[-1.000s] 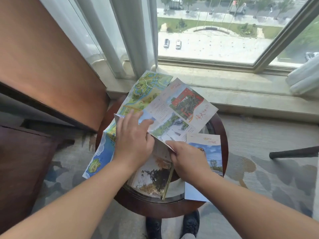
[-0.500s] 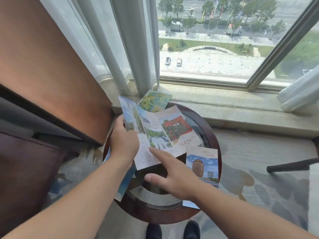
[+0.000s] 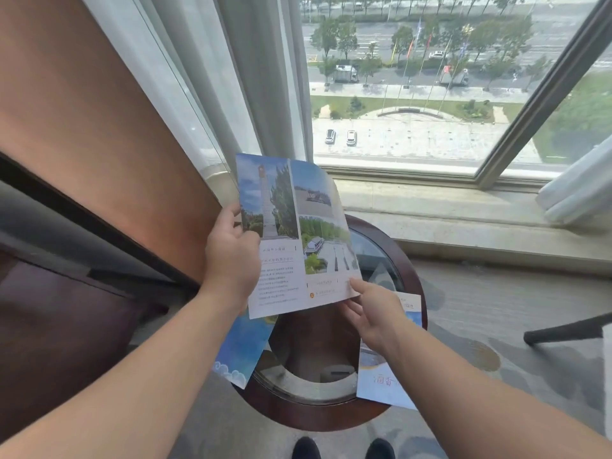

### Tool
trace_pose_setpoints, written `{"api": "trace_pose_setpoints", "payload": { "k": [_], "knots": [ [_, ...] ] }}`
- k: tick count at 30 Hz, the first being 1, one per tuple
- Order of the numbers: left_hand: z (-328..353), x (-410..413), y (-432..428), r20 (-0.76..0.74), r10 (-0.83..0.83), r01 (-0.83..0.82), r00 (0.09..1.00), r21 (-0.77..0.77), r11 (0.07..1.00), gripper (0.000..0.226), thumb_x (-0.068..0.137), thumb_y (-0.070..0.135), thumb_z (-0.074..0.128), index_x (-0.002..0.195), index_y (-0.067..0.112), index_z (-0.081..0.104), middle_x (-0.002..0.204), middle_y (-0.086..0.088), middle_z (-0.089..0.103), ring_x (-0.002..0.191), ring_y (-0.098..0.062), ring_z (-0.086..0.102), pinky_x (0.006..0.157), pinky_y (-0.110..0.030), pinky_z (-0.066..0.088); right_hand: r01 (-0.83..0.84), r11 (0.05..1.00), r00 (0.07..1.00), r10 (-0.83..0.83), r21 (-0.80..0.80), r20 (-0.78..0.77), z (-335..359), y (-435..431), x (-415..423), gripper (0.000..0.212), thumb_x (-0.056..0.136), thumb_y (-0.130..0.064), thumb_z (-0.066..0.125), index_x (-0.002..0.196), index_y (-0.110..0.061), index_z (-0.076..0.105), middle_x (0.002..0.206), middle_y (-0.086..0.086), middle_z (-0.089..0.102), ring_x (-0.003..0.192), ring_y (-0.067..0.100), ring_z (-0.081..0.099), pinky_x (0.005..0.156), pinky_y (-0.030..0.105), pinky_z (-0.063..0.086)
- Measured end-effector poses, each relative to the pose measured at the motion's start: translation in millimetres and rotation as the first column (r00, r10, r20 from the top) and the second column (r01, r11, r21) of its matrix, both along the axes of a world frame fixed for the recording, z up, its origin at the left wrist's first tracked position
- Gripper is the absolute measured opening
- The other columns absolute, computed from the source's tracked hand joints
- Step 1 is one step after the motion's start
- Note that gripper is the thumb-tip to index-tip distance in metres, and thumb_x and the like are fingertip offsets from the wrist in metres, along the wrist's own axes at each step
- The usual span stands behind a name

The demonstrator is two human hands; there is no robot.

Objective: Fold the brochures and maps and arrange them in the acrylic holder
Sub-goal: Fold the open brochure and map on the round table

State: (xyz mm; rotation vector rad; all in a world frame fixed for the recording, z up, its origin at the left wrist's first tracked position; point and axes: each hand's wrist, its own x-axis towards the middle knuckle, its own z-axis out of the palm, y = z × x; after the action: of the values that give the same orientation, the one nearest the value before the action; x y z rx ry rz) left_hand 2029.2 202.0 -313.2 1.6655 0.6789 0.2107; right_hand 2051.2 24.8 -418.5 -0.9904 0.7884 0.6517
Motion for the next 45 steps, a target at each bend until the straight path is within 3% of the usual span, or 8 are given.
{"api": "trace_pose_setpoints", "payload": {
  "k": [3, 5, 18, 23, 27, 32, 40, 45],
  "knots": [
    [0, -2, 3, 0.014, 0.01, -0.01, 1.0, 0.037, 0.999, 0.052, 0.09, -0.004, 0.038, 0.117, 0.036, 0.056, 0.085, 0.0, 0.074, 0.069, -0.017, 0.069, 0.051, -0.032, 0.052, -0.011, 0.989, 1.0, 0.012, -0.148, 0.007, 3, -9, 1, 0.033, 0.094, -0.001, 0.053, 0.128, -0.005, 0.052, 0.113, 0.014, 0.07, 0.094, 0.023, 0.069, 0.081, 0.039, 0.057],
    [-1, -4, 7, 0.01, 0.032, -0.033, 0.999, 0.056, 0.998, 0.051, 0.09, -0.003, 0.039, 0.122, 0.033, 0.055, 0.092, 0.0, 0.074, 0.077, -0.018, 0.071, 0.053, -0.032, 0.053, 0.005, 0.984, 1.0, 0.0, -0.18, 0.026, 8, -14, 2, 0.027, 0.092, 0.001, 0.056, 0.118, -0.002, 0.059, 0.111, 0.017, 0.071, 0.085, 0.023, 0.068, 0.072, 0.035, 0.056],
    [13, -12, 24, -0.031, 0.075, -0.07, 0.997, 0.148, 0.987, 0.047, 0.089, 0.005, 0.042, 0.117, 0.039, 0.057, 0.1, 0.002, 0.071, 0.093, -0.023, 0.068, 0.073, -0.046, 0.059, -0.039, 0.998, 0.997, 0.043, -0.052, 0.072, 42, -33, 4, 0.014, 0.095, -0.008, 0.06, 0.109, -0.008, 0.064, 0.086, 0.009, 0.077, 0.084, 0.022, 0.07, 0.064, 0.029, 0.052],
    [33, -16, 24, 0.089, 0.017, -0.023, 0.996, 0.068, 0.997, 0.057, 0.087, -0.002, 0.04, 0.102, 0.05, 0.058, 0.085, 0.007, 0.074, 0.076, -0.012, 0.071, 0.066, -0.041, 0.058, 0.046, 0.988, 0.999, -0.046, 0.147, 0.0, 57, -36, 6, 0.012, 0.093, -0.007, 0.063, 0.102, 0.001, 0.066, 0.107, 0.022, 0.072, 0.102, 0.028, 0.07, 0.068, 0.029, 0.062],
    [50, -15, 24, 0.151, -0.062, 0.056, 0.987, 0.047, 0.997, 0.057, 0.087, -0.007, 0.04, 0.108, 0.042, 0.061, 0.087, -0.003, 0.073, 0.075, -0.018, 0.071, 0.062, -0.041, 0.057, -0.016, 0.982, 0.999, 0.021, 0.189, -0.028, 69, -36, 7, 0.028, 0.088, -0.025, 0.071, 0.107, -0.004, 0.069, 0.099, 0.016, 0.074, 0.095, 0.026, 0.072, 0.044, 0.026, 0.054],
    [62, -11, 30, 0.153, -0.061, 0.053, 0.986, 0.059, 0.997, 0.052, 0.09, -0.009, 0.037, 0.124, 0.026, 0.056, 0.092, -0.003, 0.073, 0.08, -0.018, 0.071, 0.068, -0.045, 0.058, -0.145, 0.978, 0.989, 0.147, 0.149, -0.004, 76, -41, 9, 0.023, 0.091, -0.028, 0.067, 0.106, -0.01, 0.069, 0.079, 0.007, 0.075, 0.066, 0.017, 0.066, 0.049, 0.025, 0.05],
    [63, -6, 26, 0.072, 0.0, -0.011, 0.997, 0.151, 0.989, 0.05, 0.089, -0.001, 0.04, 0.117, 0.038, 0.056, 0.086, 0.004, 0.074, 0.073, -0.015, 0.071, 0.051, -0.031, 0.055, -0.25, 0.963, 0.932, 0.267, -0.096, 0.246, 81, -47, 17, 0.012, 0.096, -0.025, 0.062, 0.1, -0.014, 0.065, 0.104, 0.012, 0.075, 0.097, 0.029, 0.068, 0.09, 0.042, 0.052],
    [64, -8, 26, 0.064, -0.003, -0.005, 0.998, 0.118, 0.993, 0.05, 0.091, -0.001, 0.039, 0.118, 0.037, 0.056, 0.083, 0.005, 0.074, 0.07, -0.011, 0.071, 0.047, -0.027, 0.054, -0.267, 0.963, 0.909, 0.243, 0.023, 0.338, 91, -51, 26, 0.024, 0.096, -0.026, 0.06, 0.111, -0.008, 0.064, 0.108, 0.015, 0.074, 0.106, 0.032, 0.069, 0.099, 0.049, 0.052]
  ]
}}
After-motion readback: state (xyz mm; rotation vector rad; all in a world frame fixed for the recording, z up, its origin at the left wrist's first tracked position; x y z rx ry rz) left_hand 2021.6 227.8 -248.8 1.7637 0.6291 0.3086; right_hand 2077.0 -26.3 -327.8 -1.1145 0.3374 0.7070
